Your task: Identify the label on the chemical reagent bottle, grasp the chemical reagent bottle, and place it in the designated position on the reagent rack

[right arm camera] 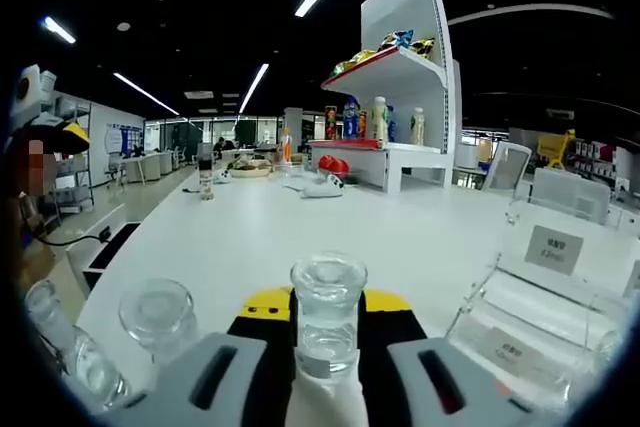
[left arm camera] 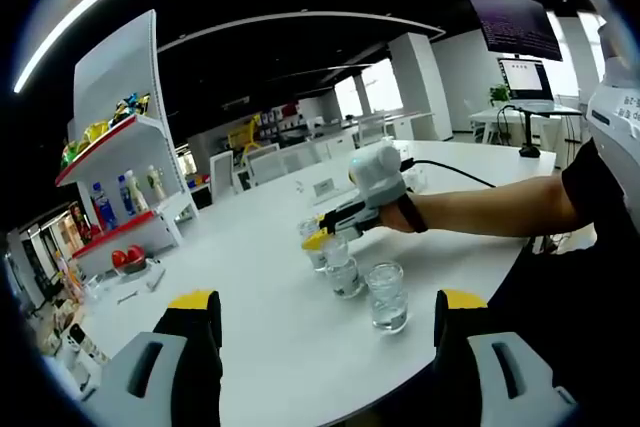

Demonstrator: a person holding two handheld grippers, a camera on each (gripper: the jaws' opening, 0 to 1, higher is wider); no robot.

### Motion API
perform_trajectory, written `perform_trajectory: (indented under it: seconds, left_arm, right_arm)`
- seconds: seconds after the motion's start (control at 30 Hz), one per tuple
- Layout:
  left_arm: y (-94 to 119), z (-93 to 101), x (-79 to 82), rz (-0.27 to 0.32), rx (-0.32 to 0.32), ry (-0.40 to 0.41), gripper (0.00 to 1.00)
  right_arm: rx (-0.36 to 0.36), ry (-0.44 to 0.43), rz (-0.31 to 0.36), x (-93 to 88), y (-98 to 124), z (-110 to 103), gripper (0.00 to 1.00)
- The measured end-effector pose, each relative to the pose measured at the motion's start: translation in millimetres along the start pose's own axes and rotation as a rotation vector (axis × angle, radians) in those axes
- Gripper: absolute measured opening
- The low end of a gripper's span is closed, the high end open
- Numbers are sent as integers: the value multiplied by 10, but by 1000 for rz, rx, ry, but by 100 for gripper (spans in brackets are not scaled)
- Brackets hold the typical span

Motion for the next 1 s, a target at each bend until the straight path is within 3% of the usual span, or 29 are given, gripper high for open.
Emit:
perform_trajectory:
  seconds: [0.5, 1.0]
  left_arm:
    - [12, -7, 0, -3, 2, -3, 87]
    - [0, 25, 35, 3, -5, -10, 87]
  right_arm:
    - [-74, 5, -7, -25, 95, 14, 18]
    - [-102, -84, 42, 35, 342, 186, 18]
Point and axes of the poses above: the point that each gripper's makers call its tool centre point, and the gripper's own axes: y roughly backward along the fingers, z roughly to its right, x roughly out of its top, the point moved 10 cm from there along y, roughly backward along the fingers, and after that the axes turned 11 degrees about -z, right-handed, at the moved point
